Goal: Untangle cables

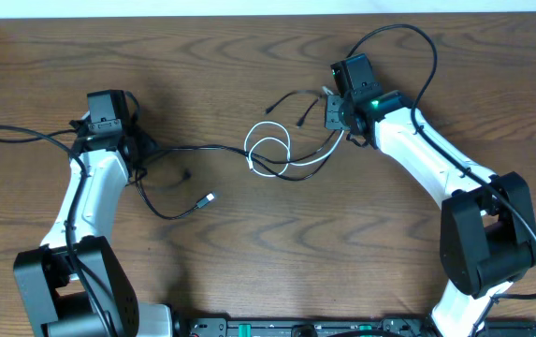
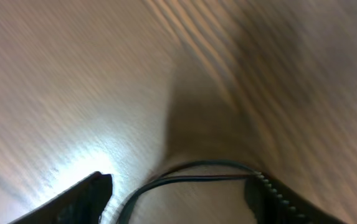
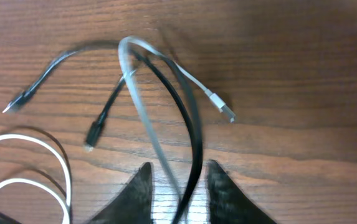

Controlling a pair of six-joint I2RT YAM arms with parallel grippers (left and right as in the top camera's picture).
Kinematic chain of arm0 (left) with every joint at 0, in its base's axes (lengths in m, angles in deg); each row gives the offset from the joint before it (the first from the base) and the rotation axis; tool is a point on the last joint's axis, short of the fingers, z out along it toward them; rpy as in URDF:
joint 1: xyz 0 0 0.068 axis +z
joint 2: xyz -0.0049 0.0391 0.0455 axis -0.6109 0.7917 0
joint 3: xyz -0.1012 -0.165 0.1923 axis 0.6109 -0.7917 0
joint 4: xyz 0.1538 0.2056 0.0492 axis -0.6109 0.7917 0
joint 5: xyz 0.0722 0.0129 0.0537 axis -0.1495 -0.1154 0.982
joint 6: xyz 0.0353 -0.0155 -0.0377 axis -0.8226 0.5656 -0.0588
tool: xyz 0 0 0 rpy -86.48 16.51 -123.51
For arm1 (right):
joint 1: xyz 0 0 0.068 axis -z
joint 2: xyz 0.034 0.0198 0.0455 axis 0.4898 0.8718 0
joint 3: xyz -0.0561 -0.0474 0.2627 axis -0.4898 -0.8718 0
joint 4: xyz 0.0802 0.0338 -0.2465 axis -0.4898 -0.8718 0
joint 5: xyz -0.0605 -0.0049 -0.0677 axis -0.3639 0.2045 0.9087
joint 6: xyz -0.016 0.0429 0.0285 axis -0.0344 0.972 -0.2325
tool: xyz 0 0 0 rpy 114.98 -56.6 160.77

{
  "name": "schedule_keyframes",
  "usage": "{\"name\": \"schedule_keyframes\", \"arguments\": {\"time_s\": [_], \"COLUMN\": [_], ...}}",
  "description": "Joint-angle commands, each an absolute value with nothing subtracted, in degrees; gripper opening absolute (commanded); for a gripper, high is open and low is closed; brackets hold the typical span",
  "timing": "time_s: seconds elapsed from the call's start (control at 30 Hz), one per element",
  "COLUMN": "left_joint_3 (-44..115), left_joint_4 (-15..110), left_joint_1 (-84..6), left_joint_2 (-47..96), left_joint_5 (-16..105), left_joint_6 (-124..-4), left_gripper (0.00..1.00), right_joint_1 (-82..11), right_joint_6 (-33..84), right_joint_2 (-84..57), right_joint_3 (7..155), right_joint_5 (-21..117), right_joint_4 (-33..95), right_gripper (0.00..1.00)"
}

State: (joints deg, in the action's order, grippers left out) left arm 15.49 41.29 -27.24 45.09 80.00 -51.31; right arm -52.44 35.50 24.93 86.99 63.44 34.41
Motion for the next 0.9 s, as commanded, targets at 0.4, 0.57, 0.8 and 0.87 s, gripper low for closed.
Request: {"name": "schedule_keyframes", "arguments": {"time_s": [0.4,0.57,0.8,0.87], "left_joint_3": [15.75,15.75,15.75,15.75], "left_joint_4": [39.61,38.67,36.09,35.41], "left_joint_1": [-28.57,-32.01,-36.6,-37.25], "left_joint_2": [45.44,45.44,45.75,46.18], "left_joint_5": [51.65,51.67,53.14,54.69], "left_joint_6": [-59.79,-59.81,-61.3,-61.3], "left_gripper": [0.88,0.89,0.89,0.89], "right_joint_1": [-52.29,-52.03,-49.69,-47.9], "right_joint_6": [37.17,37.17,37.17,37.17], "right_joint_2": [25.43,25.43,25.43,25.41], "right_joint_3": [87.26,87.26,87.3,87.36], "right_joint_5": [63.27,61.89,52.3,46.92], "right_joint_4": [35.0,35.11,32.4,30.81], "right_gripper": [0.8,0.81,0.83,0.82]}}
